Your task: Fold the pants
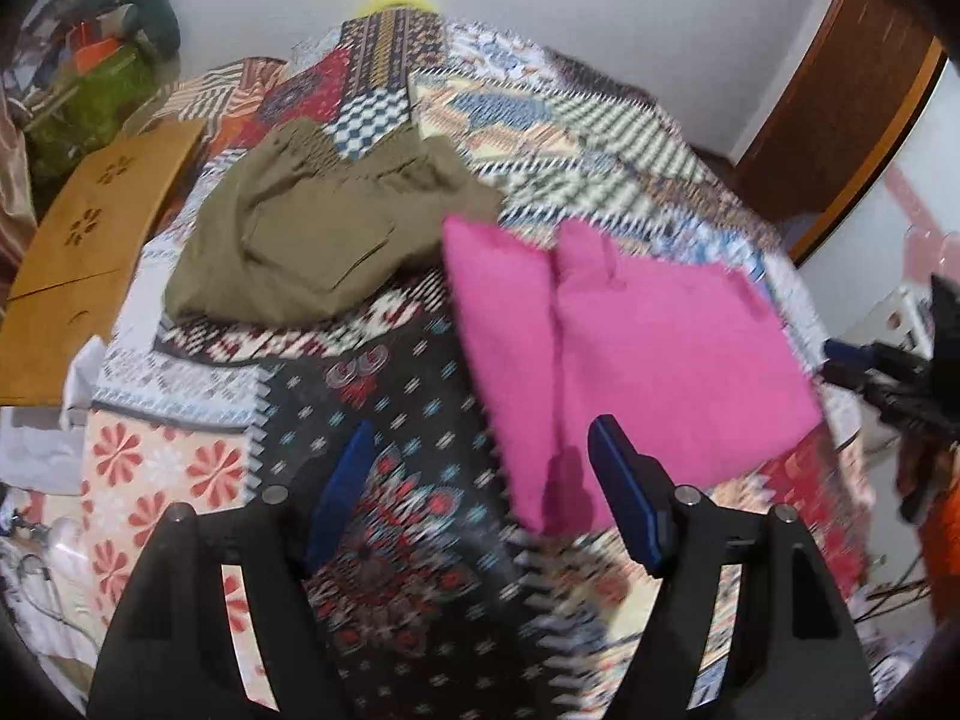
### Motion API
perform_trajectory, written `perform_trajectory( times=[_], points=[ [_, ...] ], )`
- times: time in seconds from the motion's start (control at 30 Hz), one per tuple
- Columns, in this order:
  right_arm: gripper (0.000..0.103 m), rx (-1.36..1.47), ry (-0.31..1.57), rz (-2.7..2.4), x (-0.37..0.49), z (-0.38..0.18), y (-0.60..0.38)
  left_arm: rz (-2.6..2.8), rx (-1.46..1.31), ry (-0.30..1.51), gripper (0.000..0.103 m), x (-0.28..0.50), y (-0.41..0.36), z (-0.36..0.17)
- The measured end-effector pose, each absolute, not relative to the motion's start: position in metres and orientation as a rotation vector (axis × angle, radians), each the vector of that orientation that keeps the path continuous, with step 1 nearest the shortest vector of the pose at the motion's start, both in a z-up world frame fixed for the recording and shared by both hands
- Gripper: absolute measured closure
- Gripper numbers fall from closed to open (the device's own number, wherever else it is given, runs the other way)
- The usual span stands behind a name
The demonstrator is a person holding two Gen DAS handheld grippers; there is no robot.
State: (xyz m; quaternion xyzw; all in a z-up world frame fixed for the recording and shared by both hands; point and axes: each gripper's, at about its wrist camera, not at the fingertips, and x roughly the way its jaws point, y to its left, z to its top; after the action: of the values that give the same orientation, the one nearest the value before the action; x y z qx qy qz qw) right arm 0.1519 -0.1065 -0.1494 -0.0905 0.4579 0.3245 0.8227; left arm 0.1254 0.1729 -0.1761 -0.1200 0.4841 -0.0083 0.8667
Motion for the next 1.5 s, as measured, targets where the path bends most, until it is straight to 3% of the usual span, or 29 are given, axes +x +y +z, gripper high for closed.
perform_trajectory(
  times=[0.13, 0.4, 0.57, 0.77, 1.1, 1.2, 1.27, 1.3, 1.5],
  points=[
    [0.056, -0.176, 0.974, 0.694, 0.163, -0.151, -0.094, -0.035, -0.288, 1.015, 0.029, 0.153, 0.163, -0.180],
    [0.056, -0.122, 1.074, 0.714, 0.181, -0.179, -0.079, -0.106, -0.293, 1.099, 0.029, 0.183, 0.143, -0.213],
    [0.042, -0.094, 1.084, 0.712, 0.190, -0.187, -0.081, -0.138, -0.309, 1.106, 0.025, 0.192, 0.143, -0.220],
    [0.040, -0.012, 1.137, 0.746, 0.205, -0.197, -0.083, -0.156, -0.325, 1.120, 0.019, 0.206, 0.143, -0.229],
    [0.040, -0.004, 1.172, 0.780, 0.210, -0.198, -0.070, -0.150, -0.355, 1.105, 0.018, 0.218, 0.142, -0.231],
    [0.048, 0.008, 1.156, 0.791, 0.209, -0.197, -0.067, -0.143, -0.316, 1.097, 0.027, 0.216, 0.138, -0.226],
    [0.055, 0.002, 1.141, 0.794, 0.207, -0.196, -0.066, -0.143, -0.256, 1.070, 0.041, 0.211, 0.131, -0.220],
    [0.056, -0.008, 1.131, 0.794, 0.206, -0.195, -0.063, -0.159, -0.232, 1.060, 0.052, 0.209, 0.126, -0.216],
    [0.071, -0.039, 1.092, 0.790, 0.206, -0.189, -0.062, -0.145, -0.096, 1.036, 0.062, 0.205, 0.105, -0.208]
  ],
)
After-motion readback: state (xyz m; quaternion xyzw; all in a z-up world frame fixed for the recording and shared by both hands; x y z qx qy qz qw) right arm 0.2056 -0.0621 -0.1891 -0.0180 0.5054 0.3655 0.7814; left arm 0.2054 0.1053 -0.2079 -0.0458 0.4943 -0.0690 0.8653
